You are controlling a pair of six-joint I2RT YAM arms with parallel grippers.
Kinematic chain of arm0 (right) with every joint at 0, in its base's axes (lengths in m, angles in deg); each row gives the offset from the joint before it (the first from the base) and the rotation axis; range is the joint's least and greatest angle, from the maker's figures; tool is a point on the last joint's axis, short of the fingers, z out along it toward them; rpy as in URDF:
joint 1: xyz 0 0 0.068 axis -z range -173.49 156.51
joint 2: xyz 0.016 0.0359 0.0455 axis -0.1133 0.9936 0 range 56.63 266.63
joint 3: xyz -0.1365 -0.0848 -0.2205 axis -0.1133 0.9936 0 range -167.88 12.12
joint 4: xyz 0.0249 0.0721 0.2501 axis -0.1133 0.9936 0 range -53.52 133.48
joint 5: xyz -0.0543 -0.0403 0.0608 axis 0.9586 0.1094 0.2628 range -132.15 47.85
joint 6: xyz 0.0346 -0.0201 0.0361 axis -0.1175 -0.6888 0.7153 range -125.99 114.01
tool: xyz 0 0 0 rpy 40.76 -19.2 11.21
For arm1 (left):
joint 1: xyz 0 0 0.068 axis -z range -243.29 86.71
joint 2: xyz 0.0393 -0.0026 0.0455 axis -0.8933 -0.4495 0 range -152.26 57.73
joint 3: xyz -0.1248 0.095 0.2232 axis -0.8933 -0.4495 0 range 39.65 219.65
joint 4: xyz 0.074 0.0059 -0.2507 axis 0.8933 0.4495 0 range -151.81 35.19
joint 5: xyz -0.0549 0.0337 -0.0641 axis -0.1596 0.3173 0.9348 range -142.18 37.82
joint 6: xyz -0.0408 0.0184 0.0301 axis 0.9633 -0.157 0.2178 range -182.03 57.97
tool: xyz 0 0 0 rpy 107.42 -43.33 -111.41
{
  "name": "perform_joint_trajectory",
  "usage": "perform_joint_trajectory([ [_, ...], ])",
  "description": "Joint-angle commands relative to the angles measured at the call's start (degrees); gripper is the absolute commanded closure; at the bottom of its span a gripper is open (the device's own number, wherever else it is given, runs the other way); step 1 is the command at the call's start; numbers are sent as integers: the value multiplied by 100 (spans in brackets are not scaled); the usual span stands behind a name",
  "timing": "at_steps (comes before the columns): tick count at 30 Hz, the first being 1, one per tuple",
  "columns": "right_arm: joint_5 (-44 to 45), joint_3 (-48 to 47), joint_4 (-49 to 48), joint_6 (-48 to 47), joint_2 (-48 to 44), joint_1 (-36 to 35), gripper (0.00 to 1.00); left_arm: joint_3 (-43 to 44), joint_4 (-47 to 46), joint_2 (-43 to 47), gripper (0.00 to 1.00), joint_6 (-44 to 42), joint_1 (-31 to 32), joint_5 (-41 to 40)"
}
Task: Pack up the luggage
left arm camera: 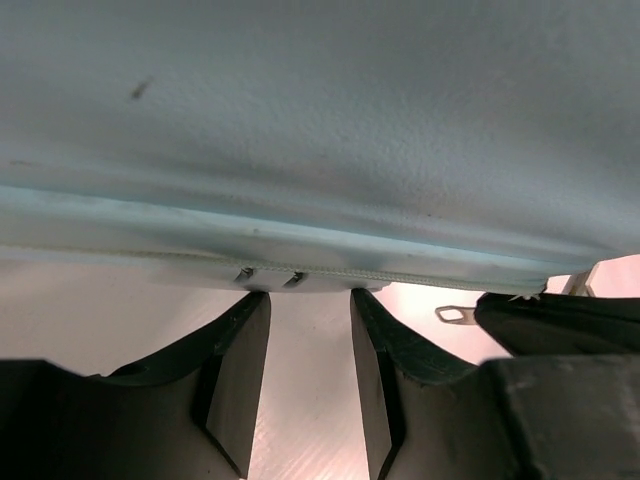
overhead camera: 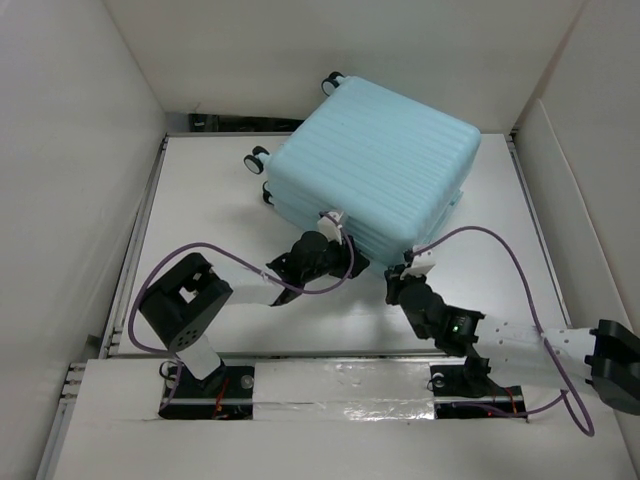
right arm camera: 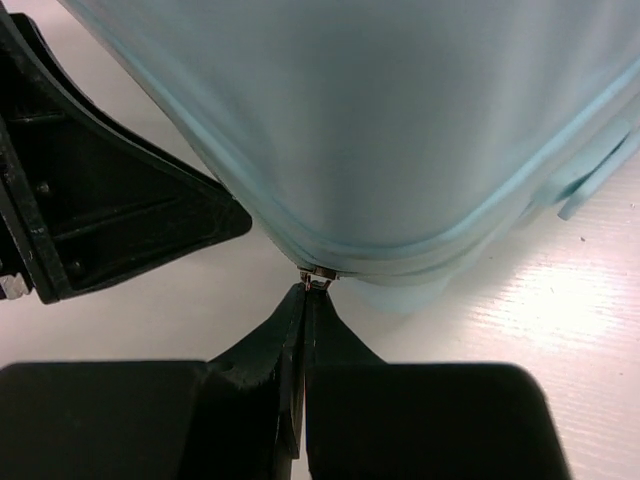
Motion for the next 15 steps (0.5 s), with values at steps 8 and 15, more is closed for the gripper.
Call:
perform_joint_trajectory([
  [8, -696, -852, -2586, -380, 1743, -312, 100, 571, -587, -79, 65, -35, 100, 181],
  [15, -810, -300, -3151, -170, 1546, -303, 100, -349, -182, 1060, 36, 70, -662, -389],
])
